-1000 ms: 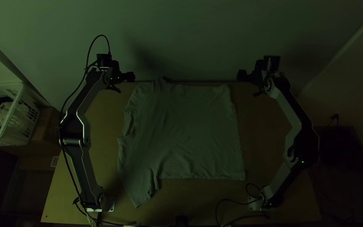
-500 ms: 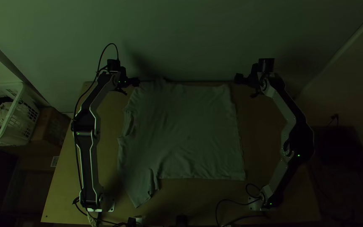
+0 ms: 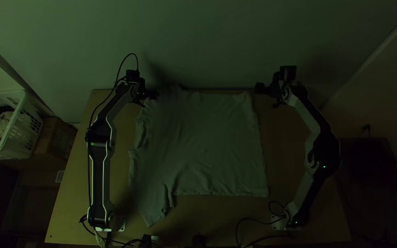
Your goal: Fold the t-shirt
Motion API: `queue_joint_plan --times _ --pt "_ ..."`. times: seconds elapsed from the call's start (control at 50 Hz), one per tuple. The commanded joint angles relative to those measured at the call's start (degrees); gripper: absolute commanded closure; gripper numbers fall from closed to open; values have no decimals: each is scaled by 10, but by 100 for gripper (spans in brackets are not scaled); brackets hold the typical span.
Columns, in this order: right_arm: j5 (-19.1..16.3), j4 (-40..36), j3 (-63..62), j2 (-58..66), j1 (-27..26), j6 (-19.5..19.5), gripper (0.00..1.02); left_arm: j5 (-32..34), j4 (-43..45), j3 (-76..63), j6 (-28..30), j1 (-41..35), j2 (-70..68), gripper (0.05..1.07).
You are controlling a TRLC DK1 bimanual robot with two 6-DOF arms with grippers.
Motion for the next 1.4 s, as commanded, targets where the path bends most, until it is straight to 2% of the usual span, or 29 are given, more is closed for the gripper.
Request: queue_joint_plan --times 0.0,0.04,0.08,0.1,0.36,0.54,0.74,0.9,1.38 --pt "-5 -1 20 15 8 22 4 5 1 17 12 3 24 76" --pt "-5 -3 22 18 8 22 4 7 1 17 12 2 23 88" --pt "-5 -6 27 24 8 22 4 7 1 17 12 1 22 104" --pt "-5 -10 31 28 8 22 4 7 1 17 10 2 20 105" --pt "-5 -84 127 106 5 34 4 8 -6 17 3 3 -3 105" --pt "-5 -93 169 152 12 44 10 7 -9 15 1 10 -31 105" --pt "-5 -110 226 200 21 68 10 8 -32 9 5 33 -48 105" --pt "-5 -122 270 235 27 68 10 8 -48 -15 8 44 -63 105" --pt "-4 -110 300 287 40 78 10 7 -57 -33 14 50 -77 105"
